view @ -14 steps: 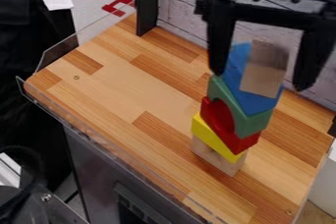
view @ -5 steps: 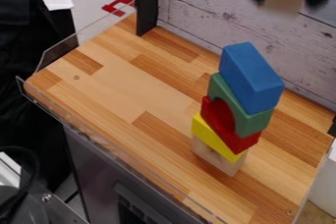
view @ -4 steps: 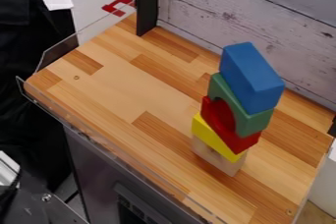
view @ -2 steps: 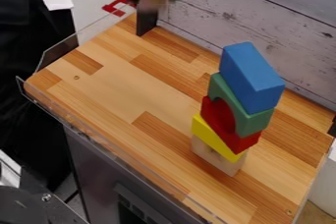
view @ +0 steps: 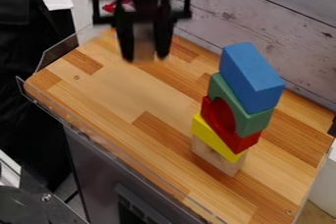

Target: Move the cube to the bottom left side of the table

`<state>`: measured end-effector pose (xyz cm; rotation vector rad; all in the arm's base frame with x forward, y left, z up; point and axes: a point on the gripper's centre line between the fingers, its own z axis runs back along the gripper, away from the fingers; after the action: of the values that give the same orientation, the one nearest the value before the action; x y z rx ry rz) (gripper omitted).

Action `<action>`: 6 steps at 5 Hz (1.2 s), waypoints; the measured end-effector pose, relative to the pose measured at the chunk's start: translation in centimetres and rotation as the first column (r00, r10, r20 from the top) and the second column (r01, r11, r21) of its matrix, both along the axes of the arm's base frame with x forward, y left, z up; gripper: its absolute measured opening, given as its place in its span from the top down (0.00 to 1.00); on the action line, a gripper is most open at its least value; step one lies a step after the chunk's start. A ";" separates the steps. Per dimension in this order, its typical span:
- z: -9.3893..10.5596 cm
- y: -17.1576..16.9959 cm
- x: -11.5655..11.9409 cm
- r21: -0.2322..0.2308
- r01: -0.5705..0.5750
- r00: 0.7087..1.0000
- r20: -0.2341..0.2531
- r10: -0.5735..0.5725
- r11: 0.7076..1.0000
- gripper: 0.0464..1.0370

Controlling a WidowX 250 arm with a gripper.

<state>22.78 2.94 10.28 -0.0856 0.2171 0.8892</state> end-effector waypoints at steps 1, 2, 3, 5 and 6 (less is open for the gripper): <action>-3.7 0.2 -0.7 0.021 -0.095 0.994 -0.055 0.096 0.995 0.54; -6.8 0.6 -0.8 0.019 -0.206 0.975 -0.086 0.207 0.978 0.54; -8.5 0.6 -0.2 -0.022 -0.264 0.960 -0.106 0.260 0.964 0.54; -8.5 0.9 0.0 -0.061 -0.275 0.959 -0.089 0.269 0.959 0.17; -4.6 1.1 0.1 -0.006 -0.247 0.969 -0.019 0.247 0.969 0.03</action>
<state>22.91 4.01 5.70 -0.1142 0.2307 1.1378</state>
